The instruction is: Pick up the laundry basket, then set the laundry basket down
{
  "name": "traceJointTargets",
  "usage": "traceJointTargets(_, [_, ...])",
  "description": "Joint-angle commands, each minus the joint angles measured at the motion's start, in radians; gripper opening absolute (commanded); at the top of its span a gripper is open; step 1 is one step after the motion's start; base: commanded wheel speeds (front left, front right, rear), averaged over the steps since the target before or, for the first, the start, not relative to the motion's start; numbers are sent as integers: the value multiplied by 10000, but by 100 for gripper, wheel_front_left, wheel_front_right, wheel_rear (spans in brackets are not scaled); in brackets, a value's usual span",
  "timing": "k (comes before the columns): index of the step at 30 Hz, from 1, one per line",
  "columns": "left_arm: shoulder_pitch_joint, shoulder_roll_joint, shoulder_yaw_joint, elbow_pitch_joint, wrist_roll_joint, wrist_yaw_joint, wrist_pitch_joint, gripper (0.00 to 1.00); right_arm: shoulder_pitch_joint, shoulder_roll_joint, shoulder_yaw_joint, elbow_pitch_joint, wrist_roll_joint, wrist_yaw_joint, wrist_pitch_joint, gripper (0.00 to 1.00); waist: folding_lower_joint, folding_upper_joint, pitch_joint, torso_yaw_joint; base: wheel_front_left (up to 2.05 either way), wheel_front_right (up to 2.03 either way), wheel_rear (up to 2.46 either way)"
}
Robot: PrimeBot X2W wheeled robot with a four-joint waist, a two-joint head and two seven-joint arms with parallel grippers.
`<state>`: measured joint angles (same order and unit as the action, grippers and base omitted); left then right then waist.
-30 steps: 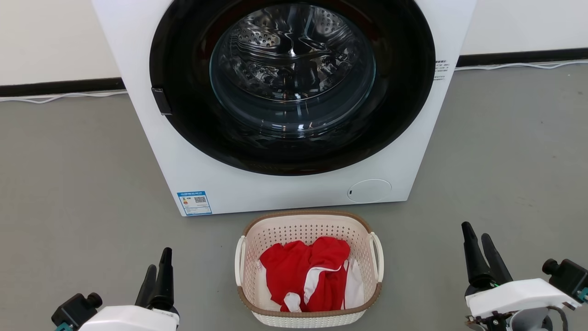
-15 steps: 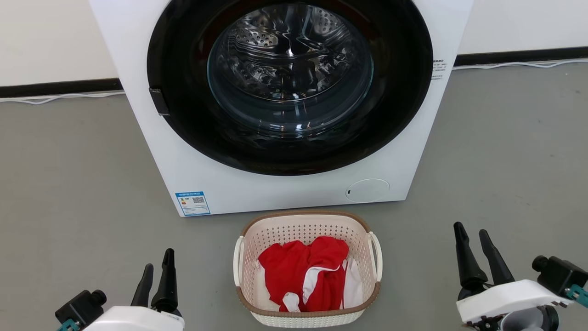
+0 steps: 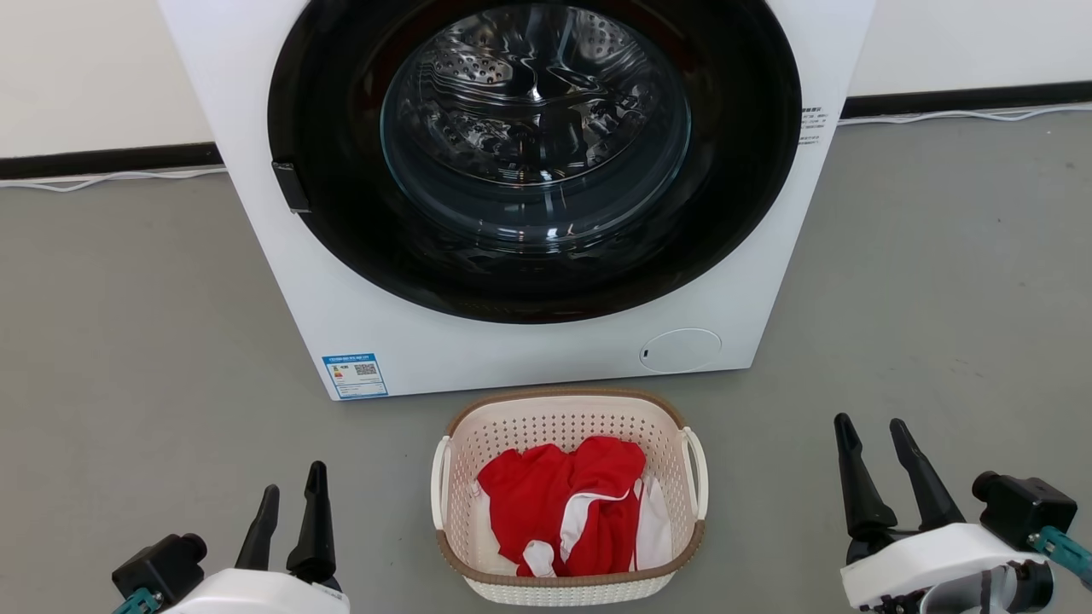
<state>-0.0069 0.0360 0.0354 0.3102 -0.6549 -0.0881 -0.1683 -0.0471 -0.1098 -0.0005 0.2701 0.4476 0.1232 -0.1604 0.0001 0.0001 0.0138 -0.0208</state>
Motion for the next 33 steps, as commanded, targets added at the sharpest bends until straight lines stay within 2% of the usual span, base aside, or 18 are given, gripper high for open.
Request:
traceJointTargets(1, [-183, 115, 228, -215, 363, 62, -142, 100, -422, -115, 164, -238, -376, 58, -220, 100, 0, -1, 3, -7, 0, 0, 0])
traceJointTargets(29, [-152, 142, 255, -105, 3344, 260, -934, 100, -512, -84, 109, 167, -3514, 75, -1013, 100, -1, -1, 102, -107, 0, 0, 0])
traceJointTargets(33, [-153, 143, 274, -97, 3375, 265, -935, 100, -540, -41, 64, 226, -3465, 75, -1014, 100, -1, -1, 96, -105, 0, 0, 0])
